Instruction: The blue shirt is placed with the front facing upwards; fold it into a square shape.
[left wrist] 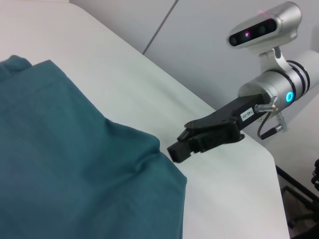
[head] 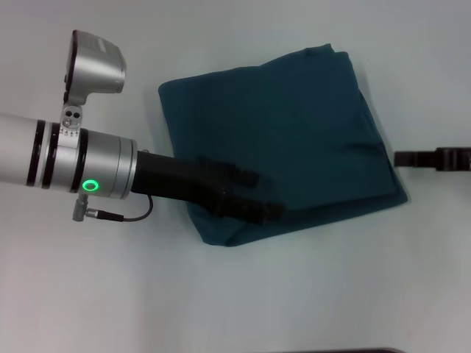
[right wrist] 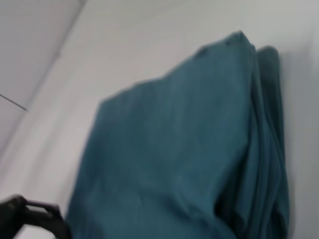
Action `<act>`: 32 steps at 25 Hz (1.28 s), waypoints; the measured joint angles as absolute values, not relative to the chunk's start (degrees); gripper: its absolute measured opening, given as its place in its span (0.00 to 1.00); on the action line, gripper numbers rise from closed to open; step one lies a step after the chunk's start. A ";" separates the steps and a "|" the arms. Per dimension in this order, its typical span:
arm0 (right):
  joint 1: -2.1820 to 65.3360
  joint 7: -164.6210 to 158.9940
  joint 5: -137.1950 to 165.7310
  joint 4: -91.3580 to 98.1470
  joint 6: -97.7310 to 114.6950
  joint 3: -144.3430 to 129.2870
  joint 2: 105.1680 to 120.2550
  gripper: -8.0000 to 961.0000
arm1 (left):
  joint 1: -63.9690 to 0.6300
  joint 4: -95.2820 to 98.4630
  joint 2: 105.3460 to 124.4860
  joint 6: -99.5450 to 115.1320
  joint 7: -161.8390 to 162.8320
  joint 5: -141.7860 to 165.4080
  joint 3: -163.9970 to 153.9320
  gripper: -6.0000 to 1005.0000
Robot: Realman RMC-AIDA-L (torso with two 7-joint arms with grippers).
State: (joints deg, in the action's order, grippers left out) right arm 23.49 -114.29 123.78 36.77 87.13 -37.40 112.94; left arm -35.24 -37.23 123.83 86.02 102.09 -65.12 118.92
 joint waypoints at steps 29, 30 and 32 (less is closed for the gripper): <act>29.66 -107.79 128.42 33.06 73.60 -33.42 118.58 0.03 | -35.24 -37.25 123.71 85.60 102.11 -65.12 119.90 0.92; 29.55 -107.03 127.79 33.07 74.28 -33.39 118.46 0.03 | -35.24 -37.26 123.70 85.60 102.09 -65.13 120.04 0.92; 29.22 -105.72 126.31 33.08 75.93 -33.36 118.08 0.03 | -35.24 -37.27 123.67 85.59 101.99 -65.13 120.34 0.92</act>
State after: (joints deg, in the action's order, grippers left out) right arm 29.22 -105.72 126.31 33.08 75.93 -33.36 118.08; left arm -35.24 -37.27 123.67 85.59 101.99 -65.12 120.34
